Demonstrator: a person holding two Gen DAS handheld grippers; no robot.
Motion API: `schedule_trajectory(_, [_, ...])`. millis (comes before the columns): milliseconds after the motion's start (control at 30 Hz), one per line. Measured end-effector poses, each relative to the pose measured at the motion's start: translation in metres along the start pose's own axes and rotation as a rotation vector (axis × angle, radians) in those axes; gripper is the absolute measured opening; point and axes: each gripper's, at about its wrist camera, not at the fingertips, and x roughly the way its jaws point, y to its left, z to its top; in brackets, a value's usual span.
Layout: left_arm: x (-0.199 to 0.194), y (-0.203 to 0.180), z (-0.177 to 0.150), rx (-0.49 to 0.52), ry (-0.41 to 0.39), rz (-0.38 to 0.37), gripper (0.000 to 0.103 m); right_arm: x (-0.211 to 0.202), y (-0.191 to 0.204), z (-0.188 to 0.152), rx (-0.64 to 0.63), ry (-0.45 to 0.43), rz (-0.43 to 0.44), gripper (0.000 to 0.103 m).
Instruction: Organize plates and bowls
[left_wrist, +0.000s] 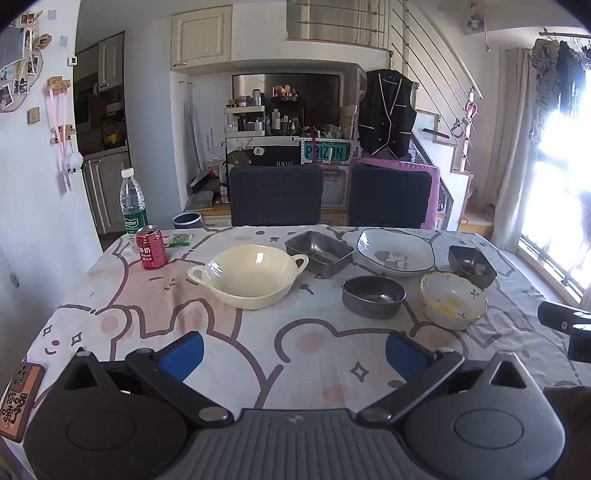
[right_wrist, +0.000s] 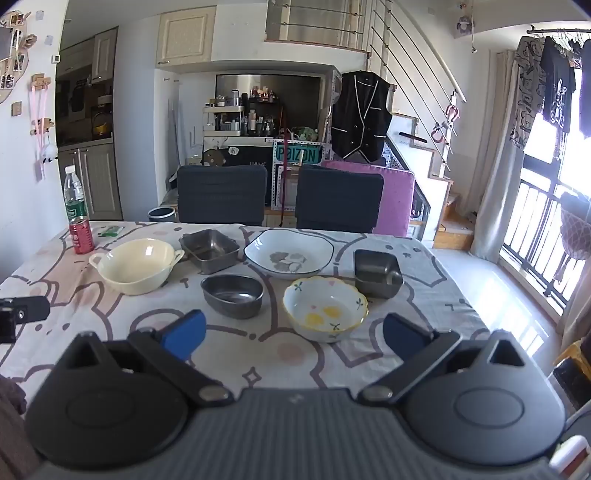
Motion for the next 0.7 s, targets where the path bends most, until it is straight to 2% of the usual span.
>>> schedule_trajectory(700, [-0.0003, -0.0021, -0.0005, 0.001, 0.001, 0.001, 0.103, 0.0006, 0.0002, 0.0000, -0.002, 0.002, 0.000, 0.103])
